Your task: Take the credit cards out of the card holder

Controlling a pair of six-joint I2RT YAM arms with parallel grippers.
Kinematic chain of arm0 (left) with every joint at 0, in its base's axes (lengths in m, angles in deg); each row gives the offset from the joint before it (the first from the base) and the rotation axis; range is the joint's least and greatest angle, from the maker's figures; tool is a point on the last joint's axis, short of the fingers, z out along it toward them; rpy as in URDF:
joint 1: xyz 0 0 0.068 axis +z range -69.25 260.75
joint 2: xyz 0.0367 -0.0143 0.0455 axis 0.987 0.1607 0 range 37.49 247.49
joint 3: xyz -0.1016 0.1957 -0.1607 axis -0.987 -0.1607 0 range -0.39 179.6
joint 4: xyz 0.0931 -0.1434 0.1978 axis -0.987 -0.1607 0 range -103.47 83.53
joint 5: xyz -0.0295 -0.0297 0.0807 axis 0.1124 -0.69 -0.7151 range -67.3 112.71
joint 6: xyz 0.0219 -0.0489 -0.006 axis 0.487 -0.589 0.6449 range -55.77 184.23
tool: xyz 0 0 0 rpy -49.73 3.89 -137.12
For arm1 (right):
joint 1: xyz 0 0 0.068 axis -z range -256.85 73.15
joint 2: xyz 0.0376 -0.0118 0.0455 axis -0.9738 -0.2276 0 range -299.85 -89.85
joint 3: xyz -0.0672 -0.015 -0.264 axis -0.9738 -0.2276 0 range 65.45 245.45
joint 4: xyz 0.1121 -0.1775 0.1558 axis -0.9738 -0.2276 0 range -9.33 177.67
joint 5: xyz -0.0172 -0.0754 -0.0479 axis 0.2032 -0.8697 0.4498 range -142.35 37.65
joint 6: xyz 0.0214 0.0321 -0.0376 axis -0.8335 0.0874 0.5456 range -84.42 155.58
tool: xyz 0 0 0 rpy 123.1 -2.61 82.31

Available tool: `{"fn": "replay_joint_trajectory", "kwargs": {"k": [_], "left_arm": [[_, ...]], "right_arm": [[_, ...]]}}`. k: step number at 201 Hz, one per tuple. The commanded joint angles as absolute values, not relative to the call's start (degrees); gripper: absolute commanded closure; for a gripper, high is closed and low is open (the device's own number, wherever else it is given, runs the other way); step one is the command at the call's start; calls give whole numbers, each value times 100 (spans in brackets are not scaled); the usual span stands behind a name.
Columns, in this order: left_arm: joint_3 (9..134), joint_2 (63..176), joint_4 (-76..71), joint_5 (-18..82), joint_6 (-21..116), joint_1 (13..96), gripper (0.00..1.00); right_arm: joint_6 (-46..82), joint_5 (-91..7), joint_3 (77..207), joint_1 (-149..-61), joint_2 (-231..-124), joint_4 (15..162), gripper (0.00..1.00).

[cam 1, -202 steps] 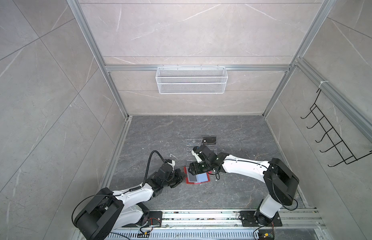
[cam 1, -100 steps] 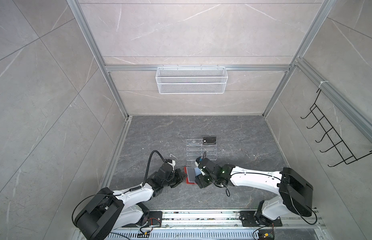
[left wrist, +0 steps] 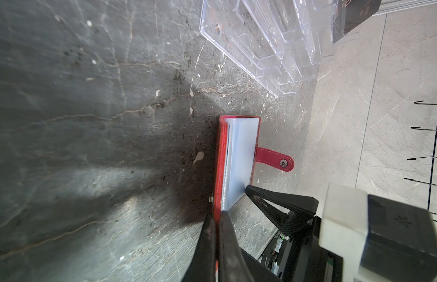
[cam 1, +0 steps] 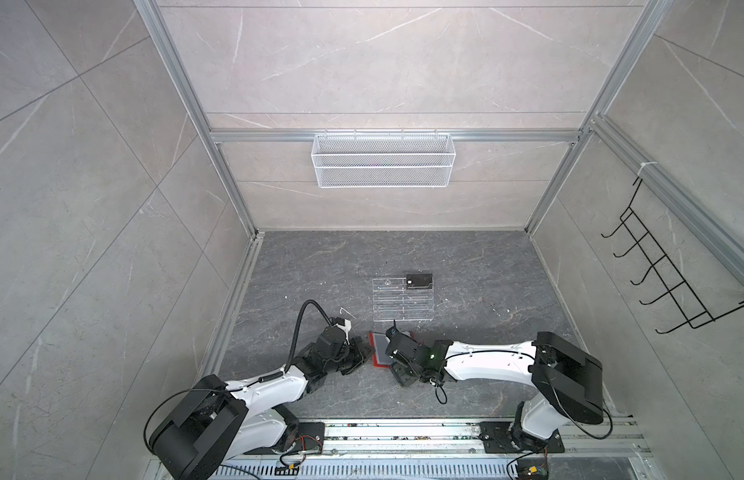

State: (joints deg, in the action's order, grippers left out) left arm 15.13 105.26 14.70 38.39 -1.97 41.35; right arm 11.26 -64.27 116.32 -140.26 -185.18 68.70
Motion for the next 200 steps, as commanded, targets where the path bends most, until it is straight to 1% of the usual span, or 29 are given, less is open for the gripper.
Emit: {"fn": "replay_joint_trajectory", "kwargs": {"k": [1, 35, 77, 147, 200], "left_arm": [[1700, 10496, 1687, 3997, -37, 4105, 100], [1667, 10473, 1712, 4011, -48, 4102, 100], [1652, 10456, 1709, 4027, -50, 4102, 100], [1629, 10420, 1664, 4010, -12, 4100, 100], [1613, 10356, 1489, 3962, 39, 4094, 100]], "right_arm": [[1233, -6598, 11877, -14037, -18661, 7003, 32], [1229, -6579, 11981, -14038, -18725, 7026, 32], [1186, -6792, 12088, -14039, -18793, 6958, 33], [996, -7131, 12046, -14039, -18584, 6897, 36], [666, -7401, 11816, -14022, -18321, 6874, 37]]}}
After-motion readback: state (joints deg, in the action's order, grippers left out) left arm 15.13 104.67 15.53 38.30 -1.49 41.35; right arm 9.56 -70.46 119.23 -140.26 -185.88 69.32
